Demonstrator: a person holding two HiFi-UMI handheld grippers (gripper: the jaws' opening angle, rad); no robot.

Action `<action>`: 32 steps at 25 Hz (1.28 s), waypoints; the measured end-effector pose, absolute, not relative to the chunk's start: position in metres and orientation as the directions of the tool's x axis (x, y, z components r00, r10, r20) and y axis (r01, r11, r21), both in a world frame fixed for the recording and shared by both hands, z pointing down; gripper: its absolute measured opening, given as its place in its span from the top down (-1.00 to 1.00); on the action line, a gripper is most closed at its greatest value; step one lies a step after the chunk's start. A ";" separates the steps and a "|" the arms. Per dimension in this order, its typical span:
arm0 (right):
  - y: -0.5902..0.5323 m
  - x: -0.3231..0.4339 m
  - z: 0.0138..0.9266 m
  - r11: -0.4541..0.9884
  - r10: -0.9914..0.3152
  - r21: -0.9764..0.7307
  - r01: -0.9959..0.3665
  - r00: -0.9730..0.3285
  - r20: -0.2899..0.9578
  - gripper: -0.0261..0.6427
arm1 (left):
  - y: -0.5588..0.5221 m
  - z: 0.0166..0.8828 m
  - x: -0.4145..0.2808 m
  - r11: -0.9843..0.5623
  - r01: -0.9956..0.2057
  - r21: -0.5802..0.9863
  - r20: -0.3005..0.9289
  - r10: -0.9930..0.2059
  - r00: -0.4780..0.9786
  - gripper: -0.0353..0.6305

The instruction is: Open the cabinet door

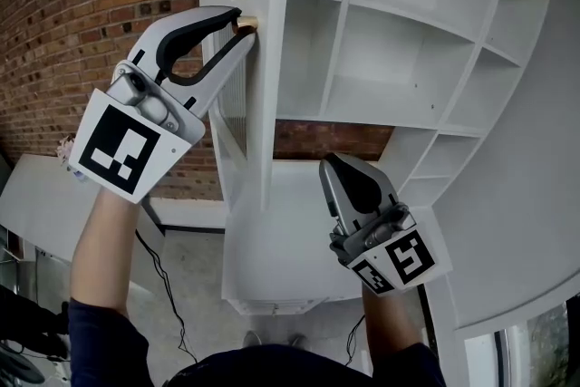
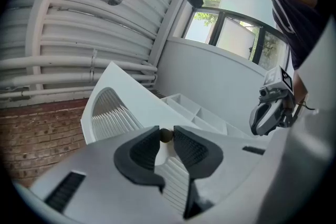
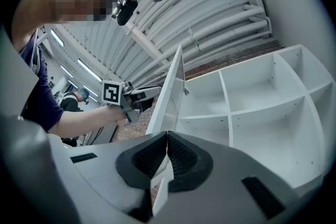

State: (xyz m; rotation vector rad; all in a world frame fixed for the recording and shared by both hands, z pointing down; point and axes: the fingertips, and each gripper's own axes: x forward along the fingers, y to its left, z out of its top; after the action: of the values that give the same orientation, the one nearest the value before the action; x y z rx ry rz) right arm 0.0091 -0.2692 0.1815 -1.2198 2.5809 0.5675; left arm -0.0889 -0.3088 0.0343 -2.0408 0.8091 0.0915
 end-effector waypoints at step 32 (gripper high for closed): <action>-0.258 -0.002 0.192 0.601 -0.691 0.222 -0.768 -0.639 -0.338 0.85 | -0.293 0.078 -0.127 -0.359 -0.701 -0.617 -0.446 -0.574 0.687 0.53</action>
State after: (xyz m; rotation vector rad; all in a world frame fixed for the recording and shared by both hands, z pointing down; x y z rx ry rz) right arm -0.0018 -0.2585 0.1915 -1.2077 2.6106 0.5158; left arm -0.1267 -0.2930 0.0781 -2.0647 0.9766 0.1931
